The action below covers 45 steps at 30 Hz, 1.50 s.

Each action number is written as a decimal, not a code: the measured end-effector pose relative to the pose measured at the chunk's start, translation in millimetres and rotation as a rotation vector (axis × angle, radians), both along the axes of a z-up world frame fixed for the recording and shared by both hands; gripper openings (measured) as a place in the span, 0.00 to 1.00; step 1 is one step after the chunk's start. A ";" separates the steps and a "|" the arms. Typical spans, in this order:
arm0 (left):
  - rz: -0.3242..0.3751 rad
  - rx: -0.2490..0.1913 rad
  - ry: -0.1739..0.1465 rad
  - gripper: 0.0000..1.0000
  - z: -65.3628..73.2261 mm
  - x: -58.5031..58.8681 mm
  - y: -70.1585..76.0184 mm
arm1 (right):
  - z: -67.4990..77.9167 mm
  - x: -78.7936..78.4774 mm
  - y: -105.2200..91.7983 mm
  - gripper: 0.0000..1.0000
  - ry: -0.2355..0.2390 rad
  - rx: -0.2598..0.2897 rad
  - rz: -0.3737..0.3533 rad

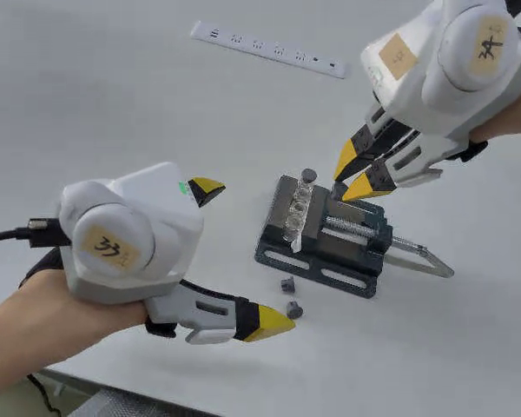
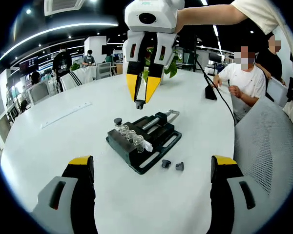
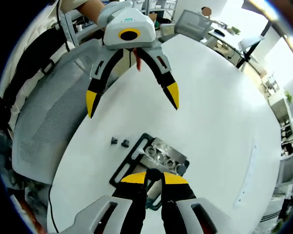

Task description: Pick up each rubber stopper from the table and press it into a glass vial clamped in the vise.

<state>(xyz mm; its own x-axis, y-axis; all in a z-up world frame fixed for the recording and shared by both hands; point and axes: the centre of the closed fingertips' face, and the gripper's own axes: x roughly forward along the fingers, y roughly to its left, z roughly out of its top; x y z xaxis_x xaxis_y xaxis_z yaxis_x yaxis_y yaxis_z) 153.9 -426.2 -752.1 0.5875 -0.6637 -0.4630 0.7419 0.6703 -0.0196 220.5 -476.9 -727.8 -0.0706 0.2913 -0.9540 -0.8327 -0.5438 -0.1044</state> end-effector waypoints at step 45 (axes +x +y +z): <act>0.042 -0.010 0.054 0.99 -19.6 -2.6 5.6 | -43.9 17.4 17.2 0.05 -0.028 -0.062 0.219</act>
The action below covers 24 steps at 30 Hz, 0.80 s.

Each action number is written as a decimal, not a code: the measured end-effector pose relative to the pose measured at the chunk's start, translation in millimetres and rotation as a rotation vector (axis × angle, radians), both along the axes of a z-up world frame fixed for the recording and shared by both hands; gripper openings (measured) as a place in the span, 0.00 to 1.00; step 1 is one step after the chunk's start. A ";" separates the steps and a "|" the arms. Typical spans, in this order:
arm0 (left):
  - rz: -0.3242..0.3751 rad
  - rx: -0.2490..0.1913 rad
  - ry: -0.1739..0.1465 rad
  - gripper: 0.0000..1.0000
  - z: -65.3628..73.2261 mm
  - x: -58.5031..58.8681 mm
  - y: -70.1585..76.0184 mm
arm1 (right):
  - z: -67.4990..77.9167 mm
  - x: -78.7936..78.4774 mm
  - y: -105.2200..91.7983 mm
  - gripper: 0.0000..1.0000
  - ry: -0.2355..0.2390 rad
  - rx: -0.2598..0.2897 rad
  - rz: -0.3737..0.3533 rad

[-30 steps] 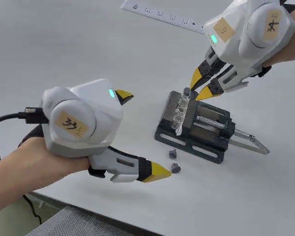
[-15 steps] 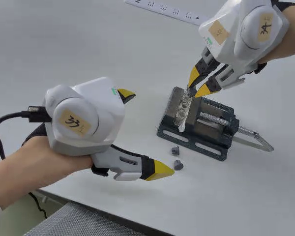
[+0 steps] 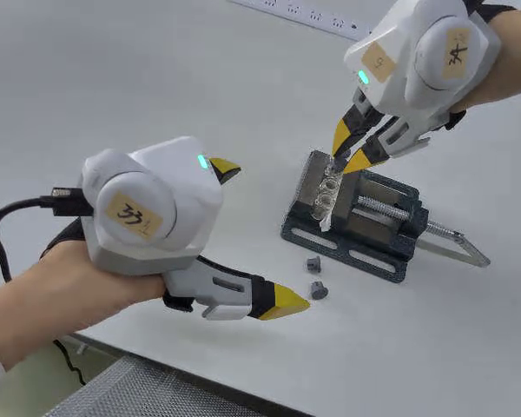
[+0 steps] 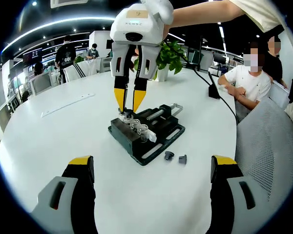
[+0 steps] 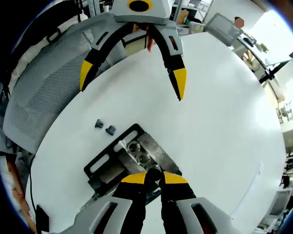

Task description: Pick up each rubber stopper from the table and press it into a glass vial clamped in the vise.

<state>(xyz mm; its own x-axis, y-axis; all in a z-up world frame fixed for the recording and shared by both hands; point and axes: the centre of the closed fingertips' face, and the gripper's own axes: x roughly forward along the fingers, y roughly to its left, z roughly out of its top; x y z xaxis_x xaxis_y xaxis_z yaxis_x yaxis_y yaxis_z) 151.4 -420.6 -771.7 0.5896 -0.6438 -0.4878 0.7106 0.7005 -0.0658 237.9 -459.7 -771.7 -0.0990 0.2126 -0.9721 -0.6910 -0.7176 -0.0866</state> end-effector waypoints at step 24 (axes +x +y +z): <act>0.000 -0.002 0.003 0.97 0.5 0.7 0.4 | -0.8 4.2 2.1 0.03 -0.022 -0.094 -0.095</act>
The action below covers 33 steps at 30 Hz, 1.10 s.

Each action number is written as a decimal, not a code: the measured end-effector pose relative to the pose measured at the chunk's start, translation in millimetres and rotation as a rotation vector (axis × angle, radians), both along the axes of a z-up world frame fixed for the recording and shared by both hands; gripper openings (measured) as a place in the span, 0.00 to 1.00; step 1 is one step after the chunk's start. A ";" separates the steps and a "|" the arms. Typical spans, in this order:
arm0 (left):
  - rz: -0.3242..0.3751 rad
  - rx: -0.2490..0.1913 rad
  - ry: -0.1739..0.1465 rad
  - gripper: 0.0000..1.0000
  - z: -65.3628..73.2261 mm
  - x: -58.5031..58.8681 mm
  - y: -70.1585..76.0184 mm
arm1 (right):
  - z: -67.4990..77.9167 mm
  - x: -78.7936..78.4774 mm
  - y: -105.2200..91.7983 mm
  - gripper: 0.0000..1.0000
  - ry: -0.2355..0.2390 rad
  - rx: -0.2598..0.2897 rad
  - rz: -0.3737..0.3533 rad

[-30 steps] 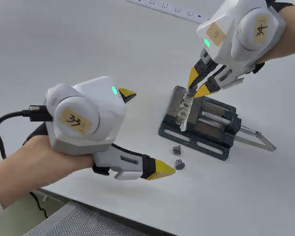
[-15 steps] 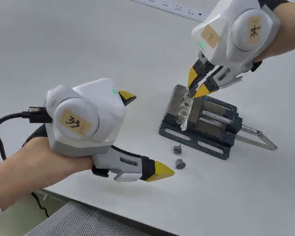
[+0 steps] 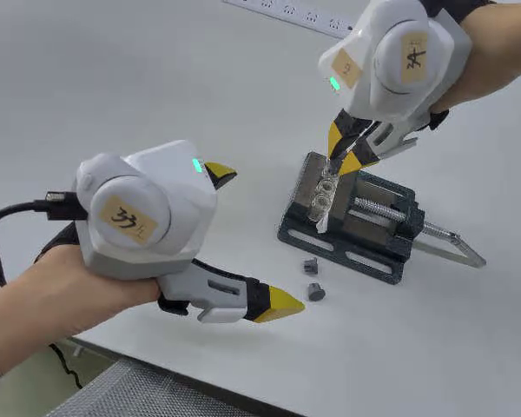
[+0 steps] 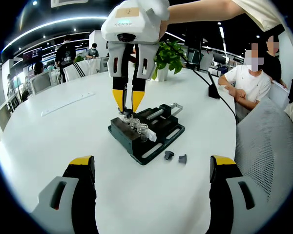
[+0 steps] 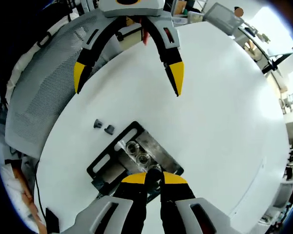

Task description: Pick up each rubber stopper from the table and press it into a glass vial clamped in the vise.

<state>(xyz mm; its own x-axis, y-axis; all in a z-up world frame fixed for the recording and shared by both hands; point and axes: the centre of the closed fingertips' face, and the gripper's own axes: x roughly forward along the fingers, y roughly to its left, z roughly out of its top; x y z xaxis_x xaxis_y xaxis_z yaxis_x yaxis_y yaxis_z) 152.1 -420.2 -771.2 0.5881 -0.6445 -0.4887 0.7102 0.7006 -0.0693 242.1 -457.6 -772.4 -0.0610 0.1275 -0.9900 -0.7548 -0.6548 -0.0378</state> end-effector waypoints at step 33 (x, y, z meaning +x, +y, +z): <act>-0.002 -0.006 0.002 0.96 -0.9 -0.5 -2.2 | -0.5 -4.0 0.4 0.06 0.027 -0.052 -0.138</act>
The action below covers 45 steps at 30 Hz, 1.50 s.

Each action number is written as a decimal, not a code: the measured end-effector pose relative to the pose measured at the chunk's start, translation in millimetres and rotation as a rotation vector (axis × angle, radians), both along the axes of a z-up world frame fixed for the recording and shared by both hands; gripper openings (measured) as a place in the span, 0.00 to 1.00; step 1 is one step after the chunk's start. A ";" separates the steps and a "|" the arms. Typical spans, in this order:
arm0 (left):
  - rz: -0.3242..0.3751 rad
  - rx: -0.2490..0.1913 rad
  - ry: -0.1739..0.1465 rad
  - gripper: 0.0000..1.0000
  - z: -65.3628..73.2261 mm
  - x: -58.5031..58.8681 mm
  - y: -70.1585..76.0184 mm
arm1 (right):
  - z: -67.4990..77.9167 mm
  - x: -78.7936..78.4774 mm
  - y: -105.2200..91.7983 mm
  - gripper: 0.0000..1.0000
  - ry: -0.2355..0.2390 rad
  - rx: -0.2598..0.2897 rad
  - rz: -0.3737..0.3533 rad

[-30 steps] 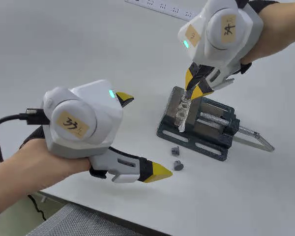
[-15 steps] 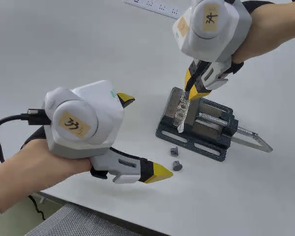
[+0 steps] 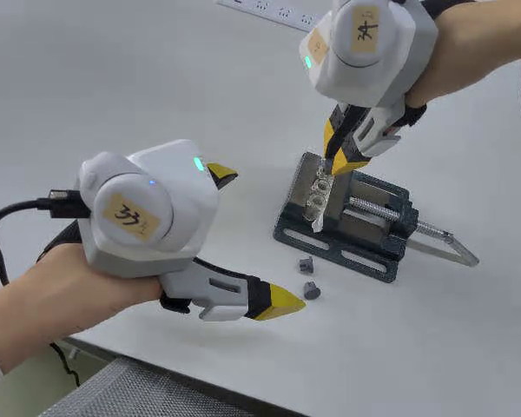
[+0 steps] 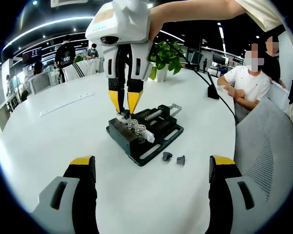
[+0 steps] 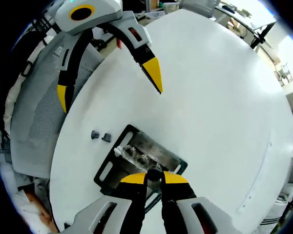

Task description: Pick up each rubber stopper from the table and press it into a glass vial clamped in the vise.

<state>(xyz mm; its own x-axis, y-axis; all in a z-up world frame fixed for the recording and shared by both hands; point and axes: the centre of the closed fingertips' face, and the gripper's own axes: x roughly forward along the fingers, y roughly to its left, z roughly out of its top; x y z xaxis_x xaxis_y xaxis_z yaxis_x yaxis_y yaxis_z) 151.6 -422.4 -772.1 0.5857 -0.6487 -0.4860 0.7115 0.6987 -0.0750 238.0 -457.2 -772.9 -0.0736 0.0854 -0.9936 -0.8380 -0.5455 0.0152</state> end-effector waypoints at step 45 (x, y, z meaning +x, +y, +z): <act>0.010 -0.008 0.005 0.96 0.1 2.9 1.7 | 8.9 2.0 -0.7 0.00 0.079 0.103 -0.105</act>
